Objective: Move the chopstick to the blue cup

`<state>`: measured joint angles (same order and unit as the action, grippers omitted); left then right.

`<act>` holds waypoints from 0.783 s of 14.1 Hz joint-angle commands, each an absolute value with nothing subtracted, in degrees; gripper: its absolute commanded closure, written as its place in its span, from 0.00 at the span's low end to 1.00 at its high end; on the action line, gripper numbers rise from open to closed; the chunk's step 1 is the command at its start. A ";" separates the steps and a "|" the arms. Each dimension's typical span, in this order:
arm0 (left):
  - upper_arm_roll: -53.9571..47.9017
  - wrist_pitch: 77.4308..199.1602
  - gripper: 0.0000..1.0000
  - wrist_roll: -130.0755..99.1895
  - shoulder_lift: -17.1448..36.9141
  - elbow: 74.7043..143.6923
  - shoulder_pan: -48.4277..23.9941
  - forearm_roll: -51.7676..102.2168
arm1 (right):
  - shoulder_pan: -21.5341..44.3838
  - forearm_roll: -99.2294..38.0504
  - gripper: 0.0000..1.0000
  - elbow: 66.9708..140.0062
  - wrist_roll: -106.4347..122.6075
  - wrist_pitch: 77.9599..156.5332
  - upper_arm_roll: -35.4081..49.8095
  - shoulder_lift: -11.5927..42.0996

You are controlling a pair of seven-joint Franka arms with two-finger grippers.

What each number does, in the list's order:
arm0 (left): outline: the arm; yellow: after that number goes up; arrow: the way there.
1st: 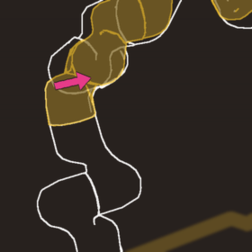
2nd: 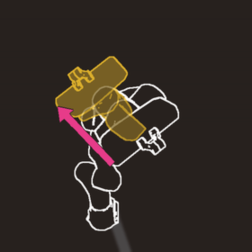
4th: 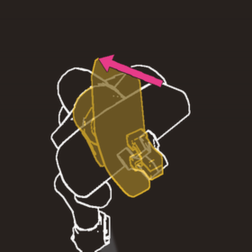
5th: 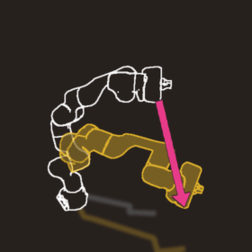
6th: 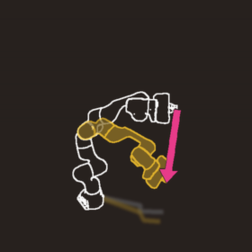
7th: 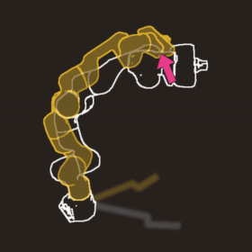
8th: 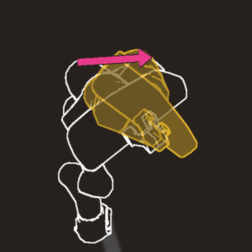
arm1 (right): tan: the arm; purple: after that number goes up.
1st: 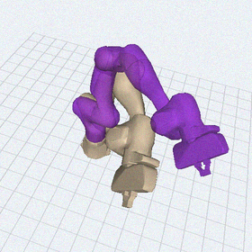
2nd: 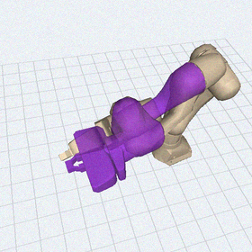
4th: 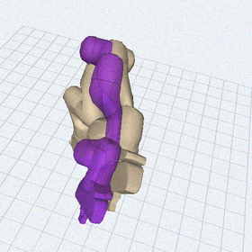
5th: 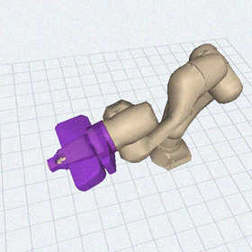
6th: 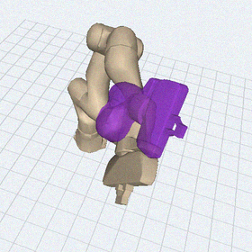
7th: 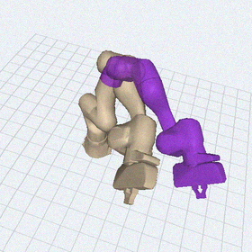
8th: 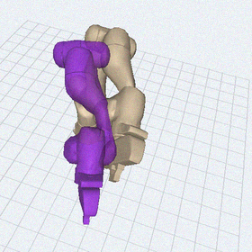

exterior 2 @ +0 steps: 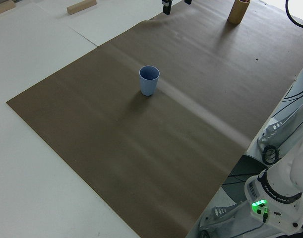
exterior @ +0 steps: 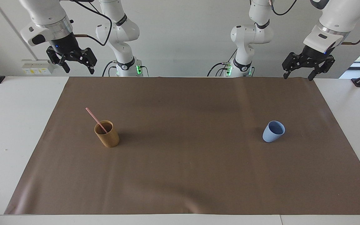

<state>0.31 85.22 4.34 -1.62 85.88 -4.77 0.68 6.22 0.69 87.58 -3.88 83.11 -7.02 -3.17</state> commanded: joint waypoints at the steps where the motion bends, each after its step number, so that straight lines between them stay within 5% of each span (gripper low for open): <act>1: 0.18 85.87 0.00 4.22 -2.55 86.84 -4.22 1.14 | 5.54 0.44 0.00 88.42 -2.99 83.76 -7.03 -3.87; 11: 0.26 89.29 0.00 4.40 -2.29 86.66 -4.22 1.41 | 5.54 0.26 0.00 88.42 -2.90 83.41 -7.03 -3.96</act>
<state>0.34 86.85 4.34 -1.61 85.88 -4.77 0.68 6.13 0.69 87.58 -3.88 83.11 -7.23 -3.17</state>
